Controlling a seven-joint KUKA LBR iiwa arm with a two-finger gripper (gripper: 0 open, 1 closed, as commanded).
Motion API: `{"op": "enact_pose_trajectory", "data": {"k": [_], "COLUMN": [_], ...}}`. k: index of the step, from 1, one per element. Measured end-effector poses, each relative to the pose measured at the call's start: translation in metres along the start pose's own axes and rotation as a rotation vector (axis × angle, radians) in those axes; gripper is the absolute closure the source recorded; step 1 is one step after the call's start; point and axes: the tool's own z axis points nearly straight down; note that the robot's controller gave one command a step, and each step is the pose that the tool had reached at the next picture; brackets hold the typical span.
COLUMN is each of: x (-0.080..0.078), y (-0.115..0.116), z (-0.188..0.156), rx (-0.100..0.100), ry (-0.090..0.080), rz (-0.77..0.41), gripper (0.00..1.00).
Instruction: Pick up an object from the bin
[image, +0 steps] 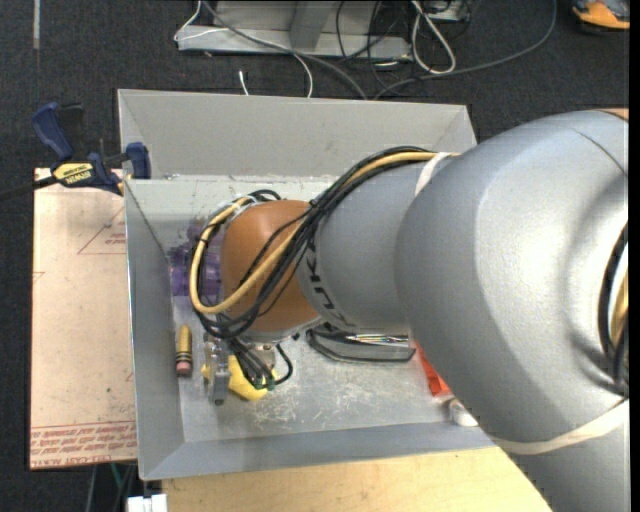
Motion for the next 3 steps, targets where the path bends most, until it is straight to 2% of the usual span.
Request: {"op": "enact_pose_trajectory", "data": {"k": [1, 2, 3], "x": [0.01, 0.014, 0.027], "y": [0.001, -0.065, -0.061], "z": [-0.065, -0.086, -0.112], "rx": [0.007, 0.007, 0.01], "ry": [0.011, 0.011, 0.019], "rz": [-0.013, 0.049, 0.019], "gripper": [1.0, 1.0, 1.0]}}
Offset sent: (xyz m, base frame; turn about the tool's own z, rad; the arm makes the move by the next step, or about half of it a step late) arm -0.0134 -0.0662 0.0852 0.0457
